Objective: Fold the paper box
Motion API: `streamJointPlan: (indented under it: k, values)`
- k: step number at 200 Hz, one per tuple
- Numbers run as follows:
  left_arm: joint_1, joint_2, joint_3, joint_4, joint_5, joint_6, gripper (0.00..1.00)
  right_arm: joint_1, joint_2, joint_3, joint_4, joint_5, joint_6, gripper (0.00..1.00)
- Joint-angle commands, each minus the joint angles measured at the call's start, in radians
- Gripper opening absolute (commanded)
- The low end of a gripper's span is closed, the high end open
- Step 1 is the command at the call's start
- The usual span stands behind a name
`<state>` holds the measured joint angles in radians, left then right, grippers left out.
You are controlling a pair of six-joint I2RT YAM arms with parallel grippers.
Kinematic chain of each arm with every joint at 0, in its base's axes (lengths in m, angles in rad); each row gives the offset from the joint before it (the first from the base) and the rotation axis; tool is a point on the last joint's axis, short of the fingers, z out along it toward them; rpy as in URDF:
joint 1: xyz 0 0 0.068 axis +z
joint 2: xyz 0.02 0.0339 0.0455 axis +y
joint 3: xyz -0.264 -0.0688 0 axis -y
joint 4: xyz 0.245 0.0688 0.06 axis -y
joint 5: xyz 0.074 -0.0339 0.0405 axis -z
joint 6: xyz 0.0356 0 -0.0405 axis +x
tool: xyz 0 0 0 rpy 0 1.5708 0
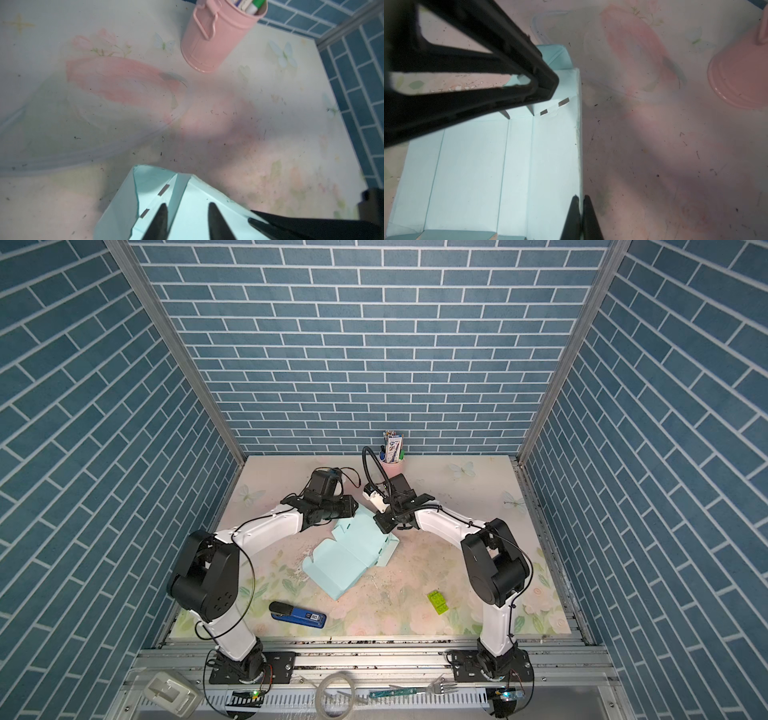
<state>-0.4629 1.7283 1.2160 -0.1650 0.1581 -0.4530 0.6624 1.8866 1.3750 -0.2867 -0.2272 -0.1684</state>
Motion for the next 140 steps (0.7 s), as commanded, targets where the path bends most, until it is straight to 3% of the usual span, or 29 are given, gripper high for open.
streamJointPlan:
  k: [1, 41, 93, 140]
  values:
    - [0.006, -0.073, -0.028, -0.002, -0.004, 0.012, 0.58, 0.001, -0.016, 0.030, -0.062, 0.060, -0.120, 0.00]
    - [0.023, -0.180, -0.110, -0.025, -0.038, 0.001, 0.70, -0.004, -0.021, 0.074, -0.123, 0.133, -0.255, 0.00]
    - [0.035, -0.220, -0.156, -0.075, -0.080, -0.016, 0.71, -0.003, -0.028, 0.103, -0.117, 0.248, -0.374, 0.00]
    - [0.035, -0.200, -0.164, -0.061, -0.100, -0.025, 0.71, 0.015, -0.071, 0.037, -0.007, 0.326, -0.463, 0.00]
